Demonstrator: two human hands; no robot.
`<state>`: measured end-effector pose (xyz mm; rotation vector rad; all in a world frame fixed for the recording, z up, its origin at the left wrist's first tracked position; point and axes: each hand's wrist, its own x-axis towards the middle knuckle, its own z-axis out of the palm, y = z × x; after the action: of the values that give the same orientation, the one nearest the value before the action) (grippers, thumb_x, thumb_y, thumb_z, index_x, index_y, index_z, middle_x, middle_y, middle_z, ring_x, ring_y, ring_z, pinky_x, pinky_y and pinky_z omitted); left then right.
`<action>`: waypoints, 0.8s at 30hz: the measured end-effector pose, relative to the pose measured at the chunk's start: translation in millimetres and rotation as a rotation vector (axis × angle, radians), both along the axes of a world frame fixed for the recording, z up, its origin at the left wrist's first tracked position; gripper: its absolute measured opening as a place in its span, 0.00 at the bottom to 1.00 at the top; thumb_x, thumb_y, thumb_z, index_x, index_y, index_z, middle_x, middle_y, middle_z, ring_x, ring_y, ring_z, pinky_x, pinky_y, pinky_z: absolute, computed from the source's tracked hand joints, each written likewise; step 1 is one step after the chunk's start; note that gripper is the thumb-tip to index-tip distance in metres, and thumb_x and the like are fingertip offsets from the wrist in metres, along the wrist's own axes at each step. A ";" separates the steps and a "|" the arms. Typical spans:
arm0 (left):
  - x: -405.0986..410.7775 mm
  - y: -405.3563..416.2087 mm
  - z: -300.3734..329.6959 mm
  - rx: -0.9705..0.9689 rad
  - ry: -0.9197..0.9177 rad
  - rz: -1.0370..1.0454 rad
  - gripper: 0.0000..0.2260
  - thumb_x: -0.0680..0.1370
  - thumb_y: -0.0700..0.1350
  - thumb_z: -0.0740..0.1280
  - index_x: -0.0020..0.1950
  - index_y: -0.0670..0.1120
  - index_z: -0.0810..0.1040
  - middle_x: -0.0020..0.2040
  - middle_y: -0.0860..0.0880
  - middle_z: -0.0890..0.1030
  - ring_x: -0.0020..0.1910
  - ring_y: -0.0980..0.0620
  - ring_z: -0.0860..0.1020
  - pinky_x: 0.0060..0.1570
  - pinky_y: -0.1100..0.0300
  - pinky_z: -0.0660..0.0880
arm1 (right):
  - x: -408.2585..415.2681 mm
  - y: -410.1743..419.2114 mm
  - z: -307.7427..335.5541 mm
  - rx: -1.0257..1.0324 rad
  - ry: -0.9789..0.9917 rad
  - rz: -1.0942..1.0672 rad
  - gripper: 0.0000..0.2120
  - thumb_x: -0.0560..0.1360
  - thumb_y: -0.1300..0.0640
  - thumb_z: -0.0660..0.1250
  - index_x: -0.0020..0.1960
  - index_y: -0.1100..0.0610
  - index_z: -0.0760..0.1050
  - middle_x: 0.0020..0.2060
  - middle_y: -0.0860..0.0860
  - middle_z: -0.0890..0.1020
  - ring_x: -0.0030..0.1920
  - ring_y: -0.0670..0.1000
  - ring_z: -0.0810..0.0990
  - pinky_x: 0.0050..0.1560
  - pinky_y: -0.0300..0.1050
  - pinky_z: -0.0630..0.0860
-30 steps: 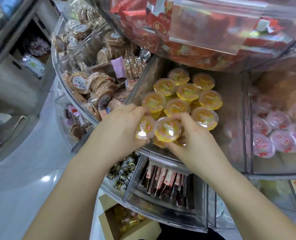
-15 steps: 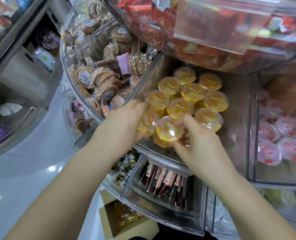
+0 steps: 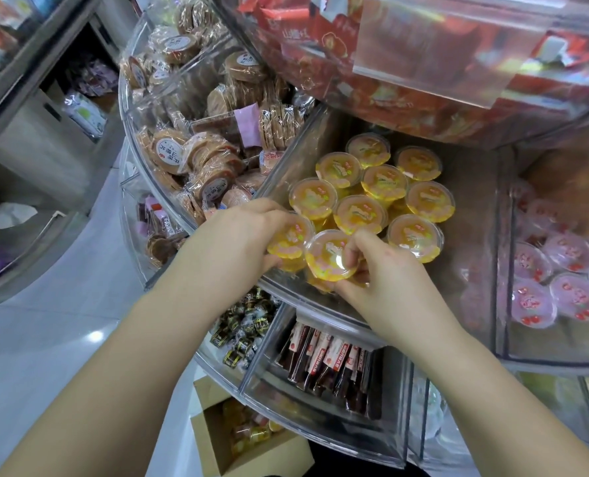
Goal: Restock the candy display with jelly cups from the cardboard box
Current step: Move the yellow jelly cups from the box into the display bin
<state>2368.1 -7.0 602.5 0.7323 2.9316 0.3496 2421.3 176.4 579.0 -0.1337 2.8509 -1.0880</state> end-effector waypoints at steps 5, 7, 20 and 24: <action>6.3 -1.9 -5.3 0.012 0.081 0.022 0.21 0.70 0.48 0.73 0.63 0.48 0.77 0.60 0.50 0.78 0.51 0.44 0.80 0.47 0.47 0.77 | -1.3 -0.2 3.2 0.044 -0.058 0.050 0.14 0.71 0.62 0.69 0.42 0.51 0.63 0.34 0.45 0.73 0.36 0.50 0.73 0.35 0.46 0.70; 8.0 -3.8 -5.5 0.063 0.096 0.016 0.20 0.69 0.49 0.74 0.59 0.46 0.79 0.57 0.49 0.79 0.48 0.43 0.80 0.45 0.48 0.78 | -1.4 -0.7 3.0 0.034 -0.070 0.044 0.15 0.72 0.63 0.67 0.43 0.50 0.62 0.33 0.44 0.71 0.35 0.48 0.71 0.34 0.43 0.69; 64.4 -59.0 -7.9 0.773 0.042 0.243 0.06 0.73 0.50 0.69 0.48 0.60 0.80 0.43 0.61 0.82 0.45 0.62 0.79 0.47 0.73 0.73 | 34.9 -16.7 43.7 -0.035 0.123 0.014 0.09 0.71 0.53 0.70 0.40 0.48 0.68 0.36 0.43 0.75 0.38 0.46 0.76 0.39 0.44 0.74; 114.1 -93.2 -43.7 1.047 -0.090 0.652 0.04 0.70 0.53 0.69 0.42 0.62 0.81 0.40 0.59 0.83 0.39 0.61 0.80 0.42 0.74 0.73 | 48.8 -81.4 36.5 -0.300 -0.065 0.324 0.05 0.71 0.52 0.67 0.41 0.48 0.71 0.35 0.43 0.76 0.37 0.46 0.76 0.35 0.35 0.71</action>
<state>2482.3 -100.2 558.8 -0.2585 2.6332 1.9474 2470.2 95.0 615.5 -0.5473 2.4737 -1.4005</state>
